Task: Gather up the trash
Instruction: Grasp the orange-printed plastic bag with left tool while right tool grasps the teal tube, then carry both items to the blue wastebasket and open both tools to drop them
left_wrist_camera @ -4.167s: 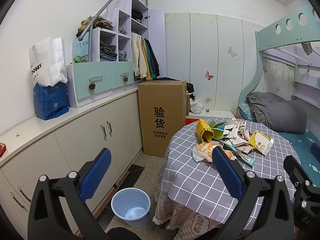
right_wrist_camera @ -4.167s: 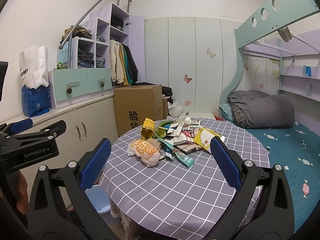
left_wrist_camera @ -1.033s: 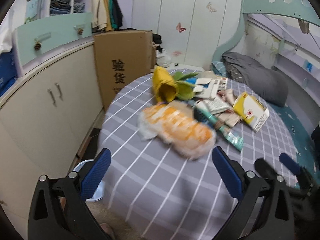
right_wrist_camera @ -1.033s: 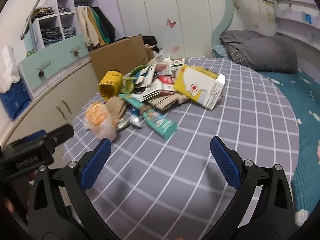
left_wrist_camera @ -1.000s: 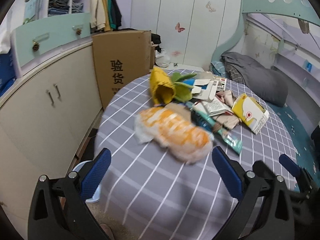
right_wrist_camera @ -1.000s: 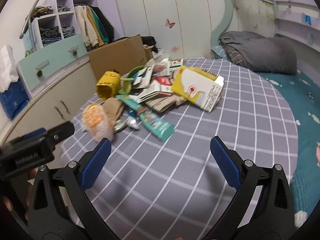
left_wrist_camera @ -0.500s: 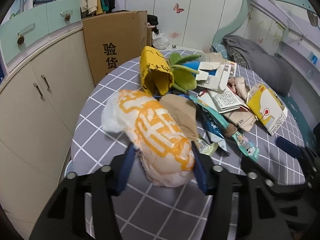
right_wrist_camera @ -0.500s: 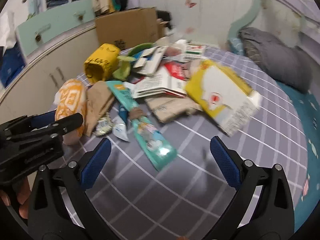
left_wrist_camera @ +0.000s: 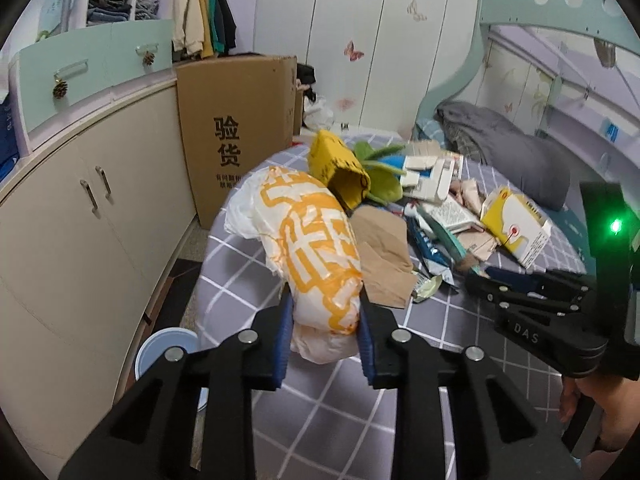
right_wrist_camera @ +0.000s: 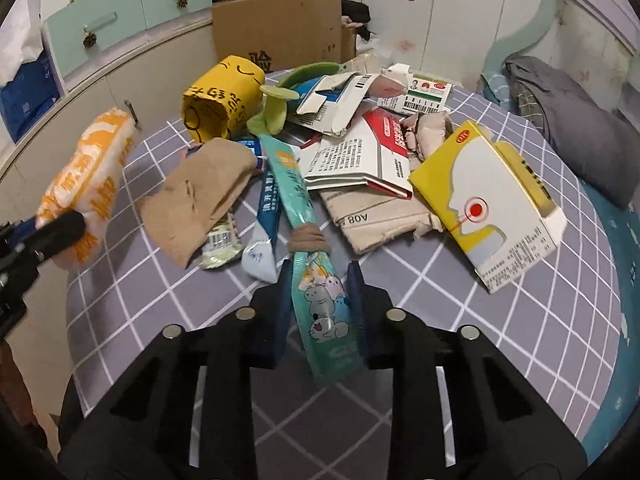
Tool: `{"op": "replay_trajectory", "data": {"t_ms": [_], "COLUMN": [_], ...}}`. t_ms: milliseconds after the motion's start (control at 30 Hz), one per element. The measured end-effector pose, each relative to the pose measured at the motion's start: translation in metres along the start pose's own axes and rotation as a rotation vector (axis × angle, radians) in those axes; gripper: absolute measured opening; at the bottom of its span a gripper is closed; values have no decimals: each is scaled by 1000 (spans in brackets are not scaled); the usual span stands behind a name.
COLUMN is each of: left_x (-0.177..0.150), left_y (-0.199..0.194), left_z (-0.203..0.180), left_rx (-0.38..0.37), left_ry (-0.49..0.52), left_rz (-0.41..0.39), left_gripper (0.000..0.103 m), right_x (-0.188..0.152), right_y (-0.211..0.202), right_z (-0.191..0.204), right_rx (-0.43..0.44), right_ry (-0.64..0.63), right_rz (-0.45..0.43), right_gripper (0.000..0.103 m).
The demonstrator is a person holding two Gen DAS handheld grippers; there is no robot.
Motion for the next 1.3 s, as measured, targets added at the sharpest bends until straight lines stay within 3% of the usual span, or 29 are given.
{"op": "replay_trajectory", "data": {"t_ms": [67, 167, 300, 533, 667, 833, 967, 1067, 1300], "left_x": [-1, -1, -2, -7, -8, -13, -24, -37, -88], "left_y": [-8, -20, -28, -37, -39, -39, -29, -12, 50], "left_z": [7, 18, 31, 60, 81, 115, 161, 203, 306], "left_rx": [-6, -20, -31, -30, -32, -24, 41, 96, 198], "left_ry": [-5, -17, -38, -65, -100, -153, -196, -234, -373], "left_rz": [-18, -44, -60, -84, -89, -96, -74, -27, 130], "left_gripper": [27, 26, 26, 26, 26, 26, 26, 26, 26], "right_x": [-2, -5, -9, -3, 6, 25, 35, 38, 29], "right_y": [-6, -18, -11, -40, -61, -68, -44, -10, 97], "right_z": [4, 12, 21, 21, 43, 108, 178, 239, 340], "right_rx": [8, 31, -8, 3, 64, 187, 286, 361, 365], "right_ry": [11, 27, 4, 100, 97, 16, -67, -130, -244], "right_rz": [-18, -45, -12, -135, -184, -212, -172, -112, 51], "right_gripper": [15, 15, 14, 14, 14, 14, 14, 14, 14]}}
Point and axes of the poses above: each gripper's, at about its wrist camera, not at the fingertips, and y roughly the way its jaws point, z to its left, x to its top, the point moved 8 cm from there along y, roughly the way its jaws point, and after that the axes turned 7 degrees about z, right-handed, at the moved point
